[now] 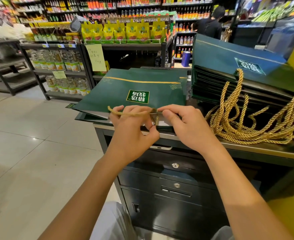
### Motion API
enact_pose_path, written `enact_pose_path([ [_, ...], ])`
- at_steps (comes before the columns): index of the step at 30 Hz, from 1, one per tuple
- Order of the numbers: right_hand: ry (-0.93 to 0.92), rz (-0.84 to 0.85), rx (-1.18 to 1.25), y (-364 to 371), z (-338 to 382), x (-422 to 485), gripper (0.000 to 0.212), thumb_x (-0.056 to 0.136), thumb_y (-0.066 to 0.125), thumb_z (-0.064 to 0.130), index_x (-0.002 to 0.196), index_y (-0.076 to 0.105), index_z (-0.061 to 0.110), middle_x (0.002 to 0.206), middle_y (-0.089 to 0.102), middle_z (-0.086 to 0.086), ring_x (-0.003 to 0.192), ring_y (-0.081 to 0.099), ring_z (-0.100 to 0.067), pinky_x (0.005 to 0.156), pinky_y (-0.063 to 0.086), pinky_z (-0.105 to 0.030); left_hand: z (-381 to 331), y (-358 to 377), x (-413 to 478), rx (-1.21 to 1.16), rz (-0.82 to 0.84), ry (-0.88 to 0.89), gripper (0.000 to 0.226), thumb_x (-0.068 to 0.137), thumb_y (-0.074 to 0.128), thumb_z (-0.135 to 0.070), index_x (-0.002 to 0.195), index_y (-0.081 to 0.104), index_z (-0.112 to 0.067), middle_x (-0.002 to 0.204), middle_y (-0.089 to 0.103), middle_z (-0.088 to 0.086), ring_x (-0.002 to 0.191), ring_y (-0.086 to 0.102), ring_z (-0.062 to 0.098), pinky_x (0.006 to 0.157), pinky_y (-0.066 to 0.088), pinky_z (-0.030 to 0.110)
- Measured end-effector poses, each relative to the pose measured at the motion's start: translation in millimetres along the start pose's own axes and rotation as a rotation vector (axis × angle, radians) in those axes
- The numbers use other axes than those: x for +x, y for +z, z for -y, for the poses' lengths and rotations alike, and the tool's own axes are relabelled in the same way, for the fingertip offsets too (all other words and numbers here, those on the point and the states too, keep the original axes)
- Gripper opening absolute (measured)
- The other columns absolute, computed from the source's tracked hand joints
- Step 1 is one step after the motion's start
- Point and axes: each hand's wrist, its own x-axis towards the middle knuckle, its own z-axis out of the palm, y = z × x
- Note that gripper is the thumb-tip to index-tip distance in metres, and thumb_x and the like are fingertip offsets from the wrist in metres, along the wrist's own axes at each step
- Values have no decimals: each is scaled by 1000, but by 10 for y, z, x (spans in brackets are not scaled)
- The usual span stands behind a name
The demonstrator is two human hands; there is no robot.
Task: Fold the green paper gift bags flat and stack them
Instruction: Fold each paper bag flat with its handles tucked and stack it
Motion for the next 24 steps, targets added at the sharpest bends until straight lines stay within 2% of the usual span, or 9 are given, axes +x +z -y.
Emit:
enact_pose_path([
  [3,1,9,-10,4,10,-7,25,105,53,26,117,75,26,66,58,35,71,56,13,60,36,-4,6,-110,-37,-86,107,-23,12,74,63,-32,65,56,-29,121,67,-18,121,55,4,111,19,37],
  [6,1,13,-10,-1,43,-17,25,104,54,27,117,75,28,97,71,23,93,62,5,78,46,-12,23,-193,-54,-97,155,-35,15,80,69,-41,72,68,-28,126,66,-17,126,54,-1,114,25,43],
  [8,11,17,15,-14,51,-21,24,102,56,28,116,75,29,105,73,19,100,63,2,85,49,-17,35,-276,-57,-115,163,-51,23,83,76,-49,77,74,-27,125,69,-13,123,56,-3,113,35,38],
  [11,46,33,53,-20,53,-22,21,100,60,26,113,76,30,102,72,21,99,62,5,83,48,-13,30,-492,-76,-190,68,-100,23,86,72,-43,82,79,-21,105,76,-11,103,67,-2,94,49,18],
  [15,58,13,87,-10,59,-30,19,95,66,25,109,78,30,101,70,25,98,62,6,84,52,-18,191,-795,-100,-176,-241,-227,28,96,66,-22,73,75,-11,69,72,-1,70,67,10,68,51,21],
  [17,47,2,82,-5,70,-33,18,95,66,25,108,78,30,101,70,26,99,62,7,86,51,-17,386,-870,-92,-110,-364,-329,21,95,66,-24,79,73,-12,77,70,2,76,64,14,72,53,30],
  [19,36,-2,70,6,96,-32,17,95,66,29,107,78,31,101,70,25,100,62,6,89,51,-21,582,-891,-89,-92,-352,-462,13,94,69,-31,99,71,-19,102,67,1,99,61,21,84,52,40],
  [22,19,4,5,49,148,-27,20,93,65,38,109,75,31,105,69,23,103,61,1,100,51,-37,761,-848,-85,-384,-237,-785,45,93,71,-34,133,57,-17,127,60,4,113,61,22,91,53,38],
  [24,17,34,-68,61,203,-10,26,92,64,45,114,71,33,110,66,19,107,59,-2,100,50,-42,809,-819,-67,-631,-222,-876,45,96,69,-22,135,53,-8,128,63,14,107,67,23,86,58,34],
])
